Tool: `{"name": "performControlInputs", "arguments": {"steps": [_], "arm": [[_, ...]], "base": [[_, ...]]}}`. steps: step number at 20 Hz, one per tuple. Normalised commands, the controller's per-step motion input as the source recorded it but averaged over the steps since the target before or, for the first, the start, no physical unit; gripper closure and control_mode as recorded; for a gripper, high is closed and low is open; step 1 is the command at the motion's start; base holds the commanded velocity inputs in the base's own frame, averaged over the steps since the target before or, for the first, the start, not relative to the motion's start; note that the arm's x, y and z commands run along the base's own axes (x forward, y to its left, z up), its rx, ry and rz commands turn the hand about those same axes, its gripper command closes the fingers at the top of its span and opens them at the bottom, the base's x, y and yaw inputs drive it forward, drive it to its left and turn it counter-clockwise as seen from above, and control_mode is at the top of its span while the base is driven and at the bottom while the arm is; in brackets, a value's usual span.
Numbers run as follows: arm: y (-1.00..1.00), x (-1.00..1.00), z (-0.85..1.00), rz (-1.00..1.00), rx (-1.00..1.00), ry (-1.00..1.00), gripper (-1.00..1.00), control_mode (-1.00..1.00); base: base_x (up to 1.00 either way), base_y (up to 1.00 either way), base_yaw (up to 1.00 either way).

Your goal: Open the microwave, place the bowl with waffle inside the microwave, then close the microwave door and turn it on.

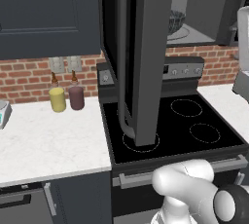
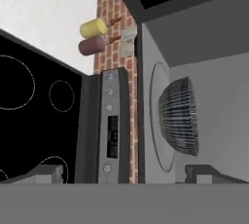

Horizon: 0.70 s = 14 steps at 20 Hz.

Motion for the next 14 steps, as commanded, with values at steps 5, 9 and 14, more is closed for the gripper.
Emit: {"name": "performControlInputs", "arguments": {"steps": [5,9,14], "arm": [[-0.02,-1.0,0.05,0.03,-0.03,-0.11,-1.0,-1.0],[0.01,-0.98,0.1,0.03,-0.17,-0.02,-1.0,-1.0],[0.05,-0.77,0.0,0.0,-0.19,0.0,-1.0,-1.0]], "base": [[0.0,0.0,0.0],[0.0,0.0,0.0],[0.0,0.0,0.0]]}}
